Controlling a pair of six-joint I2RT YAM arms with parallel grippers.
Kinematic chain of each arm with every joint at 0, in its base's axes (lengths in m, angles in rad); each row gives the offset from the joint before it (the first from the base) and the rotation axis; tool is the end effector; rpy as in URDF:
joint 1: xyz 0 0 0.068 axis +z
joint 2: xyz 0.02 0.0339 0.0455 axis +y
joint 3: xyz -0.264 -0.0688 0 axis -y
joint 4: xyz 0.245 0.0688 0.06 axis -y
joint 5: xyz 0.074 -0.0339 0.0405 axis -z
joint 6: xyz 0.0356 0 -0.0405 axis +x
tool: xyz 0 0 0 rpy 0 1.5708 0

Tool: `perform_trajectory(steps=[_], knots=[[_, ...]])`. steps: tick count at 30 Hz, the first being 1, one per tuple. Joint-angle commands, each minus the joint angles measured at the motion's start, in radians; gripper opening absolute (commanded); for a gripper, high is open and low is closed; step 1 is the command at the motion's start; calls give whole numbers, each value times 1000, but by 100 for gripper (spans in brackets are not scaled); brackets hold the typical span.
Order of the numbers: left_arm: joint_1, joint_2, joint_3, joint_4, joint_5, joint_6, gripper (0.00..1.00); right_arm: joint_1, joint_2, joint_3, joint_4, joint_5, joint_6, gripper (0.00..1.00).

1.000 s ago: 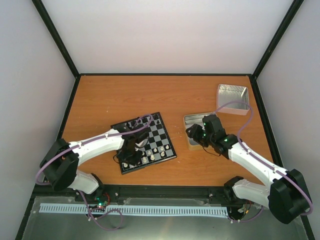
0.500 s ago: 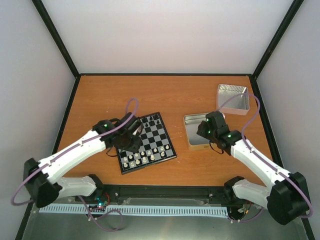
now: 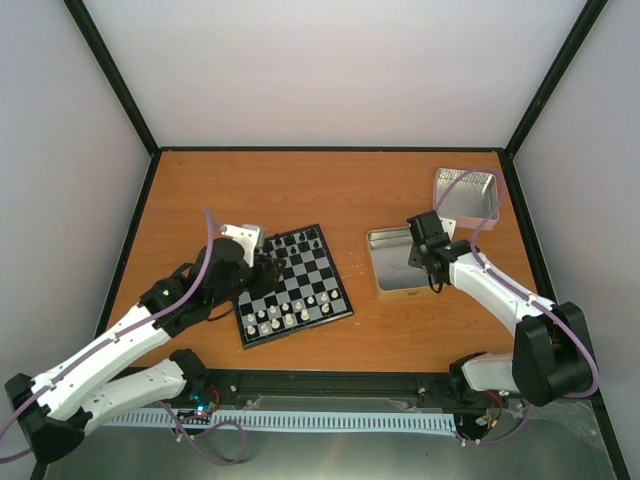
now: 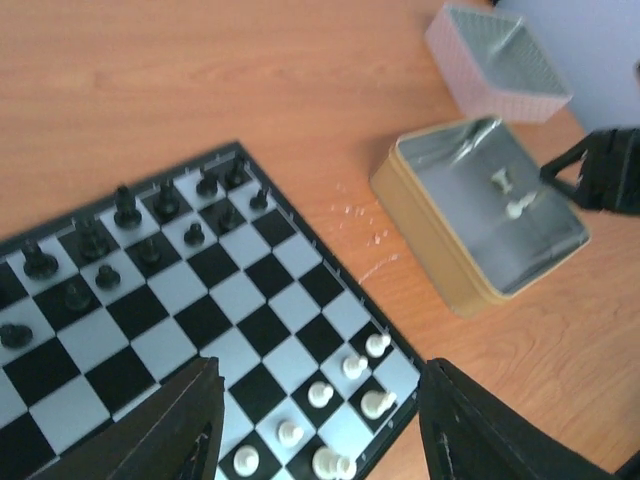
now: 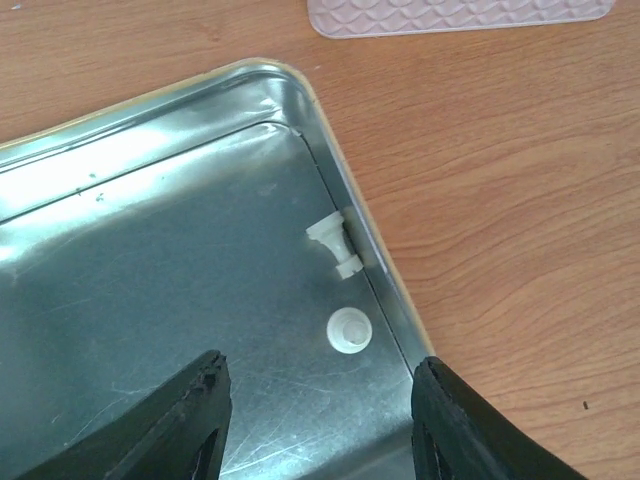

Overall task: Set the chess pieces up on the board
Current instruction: Pick up the chess piece from the storage box.

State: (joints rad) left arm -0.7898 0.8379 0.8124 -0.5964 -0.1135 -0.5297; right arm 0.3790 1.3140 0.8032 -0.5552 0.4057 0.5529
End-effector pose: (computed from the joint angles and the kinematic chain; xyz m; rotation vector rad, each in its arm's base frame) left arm 0.1287 -0.1241 0.2997 0.2273 2.2453 -0.6088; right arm 0.2352 0.0786 0.2080 0.3506 2.4889 -0.1704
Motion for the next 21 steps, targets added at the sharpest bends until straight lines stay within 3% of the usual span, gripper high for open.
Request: perform_trajectory(steps=[1, 11, 21], knots=[[6, -109, -38, 130, -93, 31, 55, -27, -1, -12, 21, 14, -16, 50], [6, -323, -118, 88, -238, 31, 66, -81, 11, -55, 106, -55, 68, 50], [6, -356, -133, 50, -177, 2, 70, -119, 59, -44, 112, -91, 81, 50]])
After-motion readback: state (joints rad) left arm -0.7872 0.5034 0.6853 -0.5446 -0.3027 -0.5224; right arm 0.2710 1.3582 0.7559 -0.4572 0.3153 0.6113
